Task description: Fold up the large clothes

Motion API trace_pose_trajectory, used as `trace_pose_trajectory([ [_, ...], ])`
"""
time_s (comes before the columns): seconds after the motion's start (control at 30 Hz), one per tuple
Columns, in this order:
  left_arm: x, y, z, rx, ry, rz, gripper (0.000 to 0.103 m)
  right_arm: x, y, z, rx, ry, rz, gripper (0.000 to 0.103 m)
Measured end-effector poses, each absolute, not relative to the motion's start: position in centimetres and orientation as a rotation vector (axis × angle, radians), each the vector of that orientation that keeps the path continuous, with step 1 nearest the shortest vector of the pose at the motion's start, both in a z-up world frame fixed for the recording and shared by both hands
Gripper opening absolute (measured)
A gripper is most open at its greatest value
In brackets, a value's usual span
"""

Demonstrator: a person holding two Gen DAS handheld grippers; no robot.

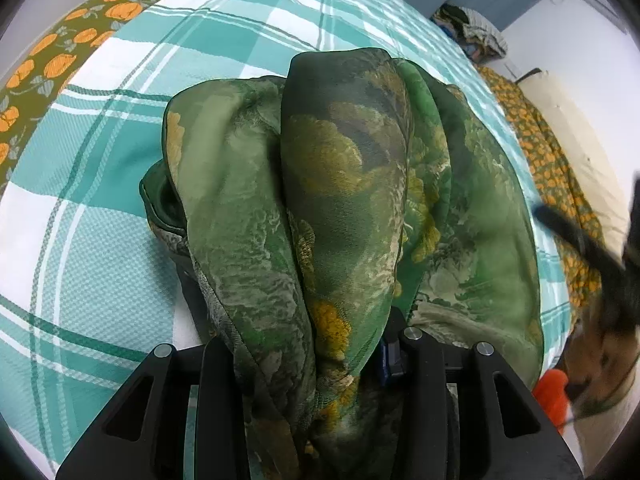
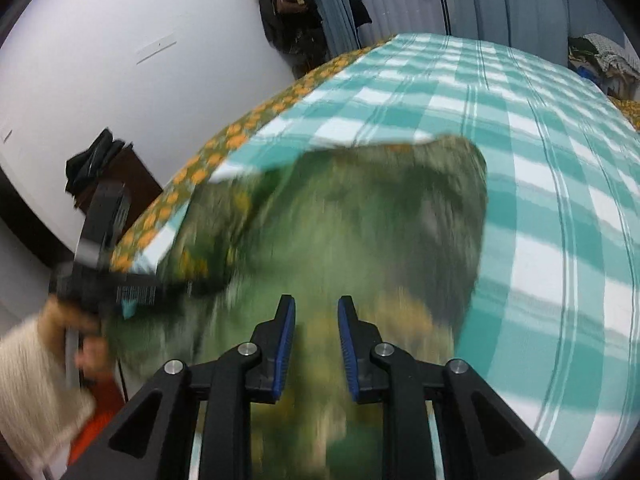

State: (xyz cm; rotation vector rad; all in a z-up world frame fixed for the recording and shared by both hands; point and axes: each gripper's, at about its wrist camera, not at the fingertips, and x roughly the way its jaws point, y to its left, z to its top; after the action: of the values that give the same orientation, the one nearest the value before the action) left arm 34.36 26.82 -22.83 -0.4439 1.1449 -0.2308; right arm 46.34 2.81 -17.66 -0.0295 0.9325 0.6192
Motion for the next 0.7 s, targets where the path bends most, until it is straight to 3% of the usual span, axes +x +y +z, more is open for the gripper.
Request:
trace_pose_trajectory([
  [0.3,33.9,27.4,-23.7,-0.493,1.12,-0.231,0.04,54.6,8.7,-23.1,-0.032,1.025,0.577,0.024],
  [0.43,33.9,27.6,-24.0,-0.512,1.118,-0.23,0.04,55.8,9.2,-26.0,-0.062,1.093,0.533,0.021],
  [0.7,33.6,27.4,-23.6,-0.497,1.115,-0.222,0.041,54.7,8.8,-25.3,-0.088,1.067,0.521,0.021],
])
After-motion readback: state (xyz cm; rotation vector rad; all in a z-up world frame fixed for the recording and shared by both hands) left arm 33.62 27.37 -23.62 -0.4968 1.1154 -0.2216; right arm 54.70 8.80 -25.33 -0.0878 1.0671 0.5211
